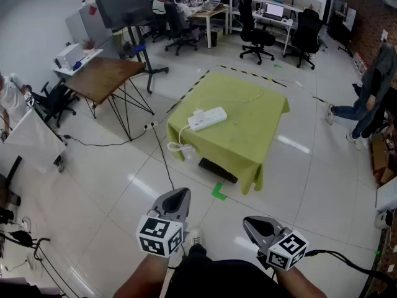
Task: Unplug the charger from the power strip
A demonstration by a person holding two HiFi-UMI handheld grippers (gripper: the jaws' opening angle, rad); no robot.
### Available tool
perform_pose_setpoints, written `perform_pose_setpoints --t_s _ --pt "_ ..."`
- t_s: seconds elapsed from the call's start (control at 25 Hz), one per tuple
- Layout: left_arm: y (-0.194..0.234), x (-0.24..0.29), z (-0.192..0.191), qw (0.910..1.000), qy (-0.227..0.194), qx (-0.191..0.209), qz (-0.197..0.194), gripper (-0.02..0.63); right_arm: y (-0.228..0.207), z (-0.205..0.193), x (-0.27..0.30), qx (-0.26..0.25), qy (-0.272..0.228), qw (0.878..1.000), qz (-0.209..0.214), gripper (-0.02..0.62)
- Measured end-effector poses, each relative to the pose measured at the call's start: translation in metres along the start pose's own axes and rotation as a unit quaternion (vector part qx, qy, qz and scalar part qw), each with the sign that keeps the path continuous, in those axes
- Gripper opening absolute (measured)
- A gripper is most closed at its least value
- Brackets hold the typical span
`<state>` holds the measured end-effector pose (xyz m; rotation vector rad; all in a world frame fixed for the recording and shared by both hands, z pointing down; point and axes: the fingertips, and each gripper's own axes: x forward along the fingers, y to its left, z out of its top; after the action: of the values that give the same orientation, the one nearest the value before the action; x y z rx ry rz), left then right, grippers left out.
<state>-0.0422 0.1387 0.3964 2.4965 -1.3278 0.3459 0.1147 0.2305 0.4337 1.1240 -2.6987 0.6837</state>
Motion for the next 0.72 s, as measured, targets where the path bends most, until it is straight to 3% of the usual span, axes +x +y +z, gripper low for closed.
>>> perform_pose_setpoints --t_s 0.32,0.72 --pt "0.045 0.03 0.006 0.9999 -0.001 -0.009 -0.005 0.006 -0.019 0.012 0.047 -0.01 0.013 1.0 -0.009 0.003" --pt "0.121 0.073 0.023 0.9986 0.006 -0.009 -0.052 0.006 -0.04 0.058 0.138 -0.028 0.008 0.998 -0.052 0.003"
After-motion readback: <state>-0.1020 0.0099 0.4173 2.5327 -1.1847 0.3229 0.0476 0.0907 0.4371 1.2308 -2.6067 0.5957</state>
